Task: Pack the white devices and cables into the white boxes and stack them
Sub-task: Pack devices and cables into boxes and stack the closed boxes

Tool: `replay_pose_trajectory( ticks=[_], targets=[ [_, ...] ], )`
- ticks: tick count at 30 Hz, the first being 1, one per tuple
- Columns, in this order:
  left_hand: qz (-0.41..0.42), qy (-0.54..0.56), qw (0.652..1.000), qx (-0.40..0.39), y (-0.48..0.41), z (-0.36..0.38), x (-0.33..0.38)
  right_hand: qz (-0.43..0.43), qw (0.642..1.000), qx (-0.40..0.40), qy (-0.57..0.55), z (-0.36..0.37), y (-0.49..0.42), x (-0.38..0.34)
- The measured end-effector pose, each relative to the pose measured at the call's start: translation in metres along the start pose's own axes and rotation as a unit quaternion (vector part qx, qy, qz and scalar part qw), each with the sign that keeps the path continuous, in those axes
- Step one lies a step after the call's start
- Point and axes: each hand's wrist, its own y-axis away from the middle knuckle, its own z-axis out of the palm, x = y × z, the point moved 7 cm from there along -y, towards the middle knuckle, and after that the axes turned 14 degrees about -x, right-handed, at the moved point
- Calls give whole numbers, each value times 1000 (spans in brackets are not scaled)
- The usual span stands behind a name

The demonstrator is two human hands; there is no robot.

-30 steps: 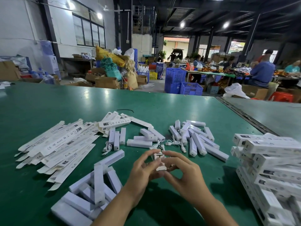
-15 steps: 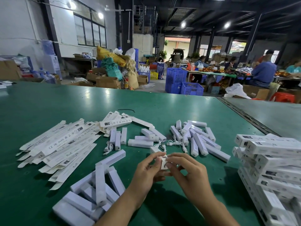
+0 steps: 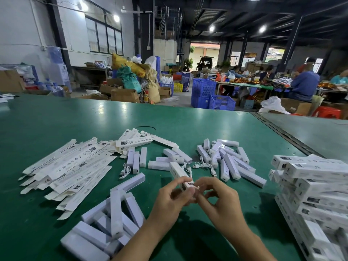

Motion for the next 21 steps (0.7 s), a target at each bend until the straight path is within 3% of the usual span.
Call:
replay_pose_trajectory(
  ticks=[11,16,21],
  targets=[
    [41,-101,993,37,-4,-8,-2,149,975,16,-163,13,3,18],
    [28,-198,980,21,2,-5,2,314,859,-102,-391,45,9,27],
    [56,-224,973,22,2,1,10,307,811,-93,-490,55,8,23]
  ],
)
